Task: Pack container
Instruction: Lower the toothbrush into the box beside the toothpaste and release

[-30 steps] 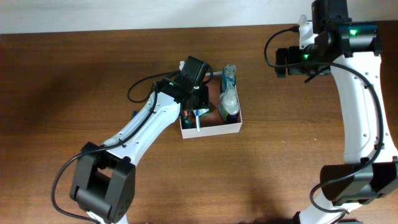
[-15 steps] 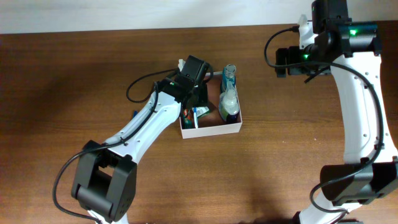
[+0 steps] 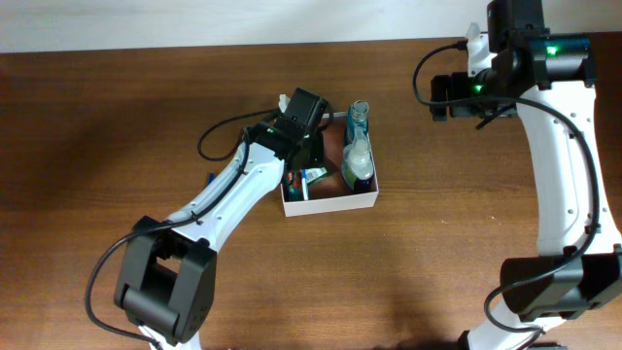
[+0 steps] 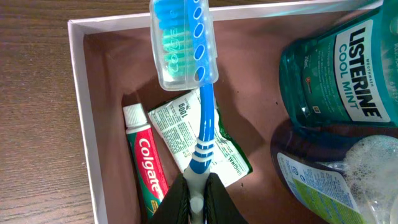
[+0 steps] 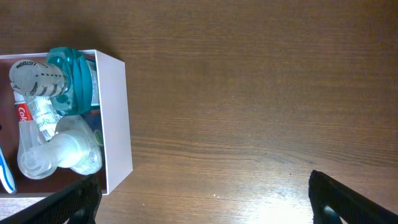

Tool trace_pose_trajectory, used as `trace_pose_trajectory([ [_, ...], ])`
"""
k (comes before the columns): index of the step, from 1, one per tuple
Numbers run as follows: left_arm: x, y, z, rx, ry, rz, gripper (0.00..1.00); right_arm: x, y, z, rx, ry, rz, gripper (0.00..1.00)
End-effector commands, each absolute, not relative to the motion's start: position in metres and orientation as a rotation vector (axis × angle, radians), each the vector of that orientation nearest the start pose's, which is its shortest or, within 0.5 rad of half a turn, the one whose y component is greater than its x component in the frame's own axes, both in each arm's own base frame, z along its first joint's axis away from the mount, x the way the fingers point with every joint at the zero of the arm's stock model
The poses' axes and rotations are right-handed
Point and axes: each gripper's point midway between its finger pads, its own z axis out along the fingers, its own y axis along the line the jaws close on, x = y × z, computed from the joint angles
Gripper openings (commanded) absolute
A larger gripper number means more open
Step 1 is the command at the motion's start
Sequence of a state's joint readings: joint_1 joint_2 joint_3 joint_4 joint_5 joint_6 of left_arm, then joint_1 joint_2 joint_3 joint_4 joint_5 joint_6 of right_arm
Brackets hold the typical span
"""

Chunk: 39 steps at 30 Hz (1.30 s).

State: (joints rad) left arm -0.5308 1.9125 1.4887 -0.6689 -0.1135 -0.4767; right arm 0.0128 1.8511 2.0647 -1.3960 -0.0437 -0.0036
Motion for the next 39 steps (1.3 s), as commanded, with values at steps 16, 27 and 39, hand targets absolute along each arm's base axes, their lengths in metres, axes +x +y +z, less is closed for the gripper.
trace_pose_trajectory([
  [16, 0.414, -0.218, 0.068, 0.026, 2.734, -0.123, 0.02, 0.413, 0.013, 0.259, -0.032, 2.727, 0.069, 0.98],
  [27, 0.414, -0.219, 0.069, 0.027, 2.731, -0.127, 0.18, 0.413, 0.013, 0.259, -0.032, 2.727, 0.069, 0.98],
  [39, 0.42, -0.226, 0.134, 0.023, 2.614, -0.24, 0.18, 0.413, 0.013, 0.259, -0.032, 2.727, 0.069, 0.98],
])
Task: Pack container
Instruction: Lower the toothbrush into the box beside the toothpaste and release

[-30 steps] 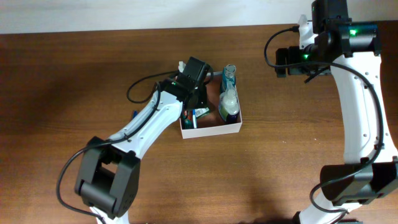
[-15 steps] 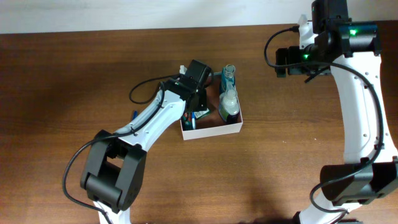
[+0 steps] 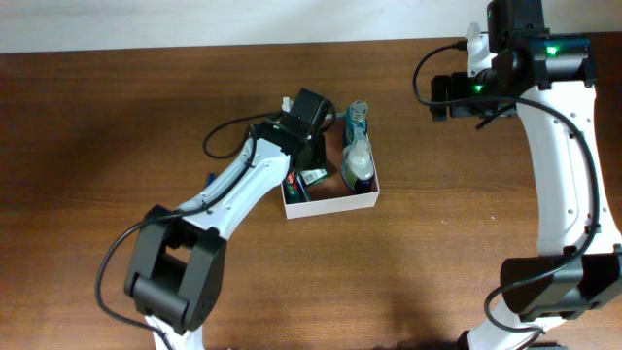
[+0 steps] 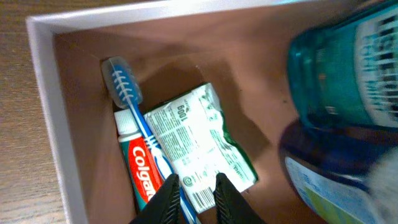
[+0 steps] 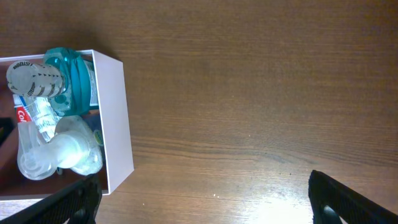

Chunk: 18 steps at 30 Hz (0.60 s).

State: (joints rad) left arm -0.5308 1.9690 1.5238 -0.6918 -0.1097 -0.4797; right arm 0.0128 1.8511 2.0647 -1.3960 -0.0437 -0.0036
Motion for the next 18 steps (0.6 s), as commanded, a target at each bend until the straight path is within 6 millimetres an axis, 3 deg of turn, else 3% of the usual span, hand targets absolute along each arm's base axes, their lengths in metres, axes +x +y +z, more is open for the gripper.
trace_pose_trajectory([
  [1, 0.414, -0.224, 0.142, 0.024, 2.616, -0.242, 0.0, 0.413, 0.013, 0.259, -0.032, 2.727, 0.069, 0.99],
  [4, 0.396, -0.219, 0.148, 0.039, 2.668, -0.255, 0.0, 0.413, 0.013, 0.259, -0.032, 2.727, 0.069, 0.98],
  [5, 0.378, -0.217, 0.143, 0.056, 2.745, -0.267, 0.0, 0.413, 0.013, 0.259, -0.032, 2.727, 0.069, 0.98],
  [10, 0.332, -0.203, 0.125, 0.103, 2.949, -0.19, 0.0, 0.413, 0.013, 0.259, -0.032, 2.727, 0.069, 0.98],
  [15, 0.303, -0.204, 0.114, 0.261, 3.028, -0.123, 0.0, 0.413, 0.013, 0.259, -0.032, 2.727, 0.069, 0.98],
  [18, 0.295, -0.212, 0.114, 0.342, 3.027, -0.118, 0.0, 0.413, 0.013, 0.259, -0.032, 2.727, 0.069, 0.98],
])
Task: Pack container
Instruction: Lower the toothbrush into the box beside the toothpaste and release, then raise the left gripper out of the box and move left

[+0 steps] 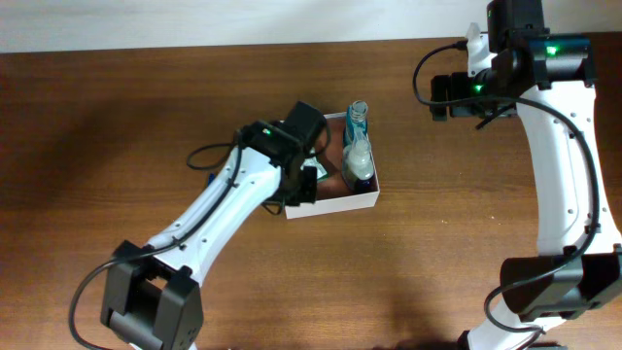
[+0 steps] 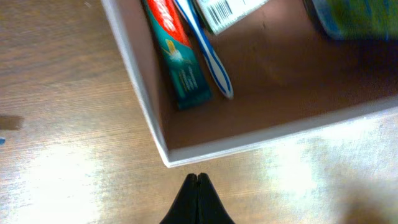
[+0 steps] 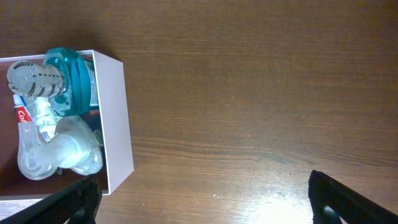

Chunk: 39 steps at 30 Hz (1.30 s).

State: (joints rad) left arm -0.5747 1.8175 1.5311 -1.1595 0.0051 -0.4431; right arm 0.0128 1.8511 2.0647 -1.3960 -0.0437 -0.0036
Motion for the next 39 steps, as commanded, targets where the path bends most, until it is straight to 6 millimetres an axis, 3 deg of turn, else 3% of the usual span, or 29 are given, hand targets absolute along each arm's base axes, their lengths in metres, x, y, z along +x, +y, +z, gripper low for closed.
trace_pose_trajectory([
  [1, 0.294, -0.214, 0.114, 0.354, 3.023, -0.119, 0.0, 0.413, 0.013, 0.259, -0.032, 2.727, 0.069, 0.98],
  [8, 0.288, -0.229, 0.1, 0.426, 2.991, -0.108, 0.0, 0.413, 0.013, 0.259, -0.032, 2.727, 0.069, 0.98],
  [22, 0.29, -0.208, 0.078, 0.413, 2.975, 0.048, 0.0, 0.413, 0.013, 0.259, -0.032, 2.727, 0.069, 0.98],
  [28, 0.3, -0.195, 0.078, 0.391, 2.928, 0.156, 0.0, 0.413, 0.013, 0.259, -0.032, 2.727, 0.069, 0.98],
  [39, 0.331, -0.175, 0.081, 0.248, 2.879, 0.141, 0.0, 0.413, 0.013, 0.259, -0.032, 2.727, 0.069, 0.98],
])
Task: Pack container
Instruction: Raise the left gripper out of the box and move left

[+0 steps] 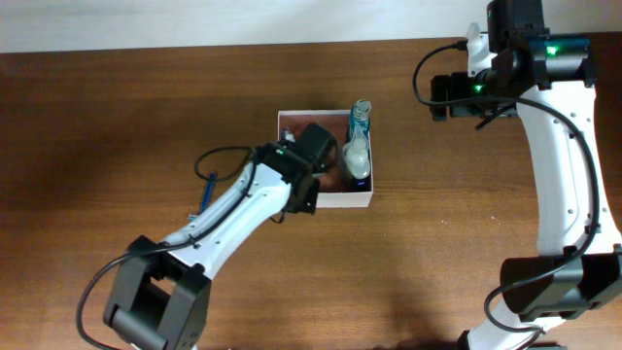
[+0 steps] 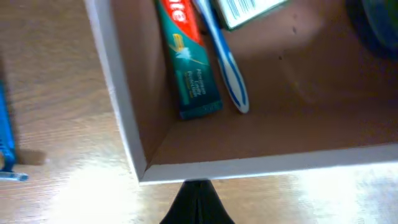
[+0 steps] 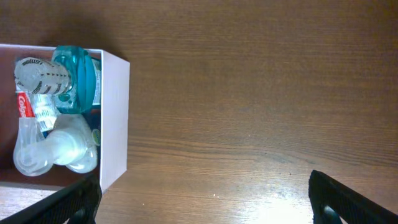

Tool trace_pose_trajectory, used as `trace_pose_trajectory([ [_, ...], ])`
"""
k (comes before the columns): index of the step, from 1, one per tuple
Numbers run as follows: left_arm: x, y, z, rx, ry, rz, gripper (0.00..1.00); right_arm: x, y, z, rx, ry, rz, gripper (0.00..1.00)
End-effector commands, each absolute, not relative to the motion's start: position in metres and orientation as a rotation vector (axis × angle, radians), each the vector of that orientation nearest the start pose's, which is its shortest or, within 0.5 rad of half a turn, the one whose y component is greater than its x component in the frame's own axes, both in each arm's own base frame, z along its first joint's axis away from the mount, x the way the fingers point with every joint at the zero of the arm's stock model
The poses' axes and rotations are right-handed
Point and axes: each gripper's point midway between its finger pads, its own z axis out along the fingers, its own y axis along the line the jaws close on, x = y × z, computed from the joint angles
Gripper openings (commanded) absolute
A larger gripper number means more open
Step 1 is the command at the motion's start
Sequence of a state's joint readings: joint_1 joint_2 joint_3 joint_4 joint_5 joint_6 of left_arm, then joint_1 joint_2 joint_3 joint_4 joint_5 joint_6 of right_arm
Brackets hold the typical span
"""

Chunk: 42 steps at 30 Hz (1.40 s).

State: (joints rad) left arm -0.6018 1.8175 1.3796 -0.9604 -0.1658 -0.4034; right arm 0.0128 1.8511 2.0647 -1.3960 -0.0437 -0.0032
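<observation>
The white box [image 1: 362, 200] holds a Colgate tube [image 2: 189, 68], a blue toothbrush [image 2: 222, 59], a green packet [image 2: 252, 9], a teal Listerine bottle [image 3: 79, 79] and a clear bottle [image 3: 51, 151]. My left gripper [image 2: 198, 184] is shut and empty, its tip against the outside of the box's front wall [image 2: 273, 164]. In the overhead view the left gripper [image 1: 303, 197] sits at the box's front left. My right gripper [image 3: 202, 200] hangs wide open high over bare table right of the box, and shows in the overhead view as the right gripper [image 1: 450, 96].
A blue pen-like item [image 1: 207, 189] lies on the table left of the box, also seen as a blue item [image 2: 6, 140] in the left wrist view. The brown wooden table [image 1: 466, 253] stretches to the right and front.
My left gripper, shut just off the box's front-left corner before, now touches the front wall. The box has shifted slightly and sits squarer. The right arm has not moved.
My left gripper first held the blue toothbrush over the box. Then it was open with the toothbrush lying beside the Colgate tube. Then it was shut and empty outside the front corner, and now it rests against the front wall.
</observation>
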Motion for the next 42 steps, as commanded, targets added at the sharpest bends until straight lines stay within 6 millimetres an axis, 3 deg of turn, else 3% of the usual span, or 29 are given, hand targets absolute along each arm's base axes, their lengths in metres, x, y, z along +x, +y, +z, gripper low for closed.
trace_pose_trajectory([
  [1, 0.331, -0.174, 0.081, 0.246, 2.881, 0.143, 0.0, 0.413, 0.013, 0.259, -0.032, 2.727, 0.069, 0.98],
  [5, 0.324, -0.176, 0.088, 0.252, 2.898, 0.101, 0.0, 0.413, 0.013, 0.259, -0.032, 2.727, 0.069, 0.98],
  [9, 0.319, -0.169, 0.117, 0.287, 2.848, 0.074, 0.0, 0.413, 0.013, 0.259, -0.032, 2.727, 0.069, 0.98],
  [15, 0.327, -0.117, 0.152, 0.151, 2.76, 0.236, 0.0, 0.413, 0.013, 0.259, -0.032, 2.727, 0.069, 0.98],
  [23, 0.339, -0.052, 0.152, -0.098, 2.785, 0.298, 0.0, 0.413, 0.013, 0.259, -0.032, 2.727, 0.069, 0.99],
  [26, 0.344, -0.044, 0.15, -0.07, 2.807, 0.235, 0.0, 0.413, 0.013, 0.259, -0.032, 2.727, 0.069, 0.98],
  [33, 0.355, -0.002, 0.149, -0.14, 2.8, 0.247, 0.0, 0.413, 0.013, 0.259, -0.032, 2.727, 0.069, 0.98],
  [42, 0.373, -0.014, 0.152, 0.077, 2.75, 0.1, 0.02, 0.413, 0.013, 0.259, -0.032, 2.727, 0.069, 0.98],
])
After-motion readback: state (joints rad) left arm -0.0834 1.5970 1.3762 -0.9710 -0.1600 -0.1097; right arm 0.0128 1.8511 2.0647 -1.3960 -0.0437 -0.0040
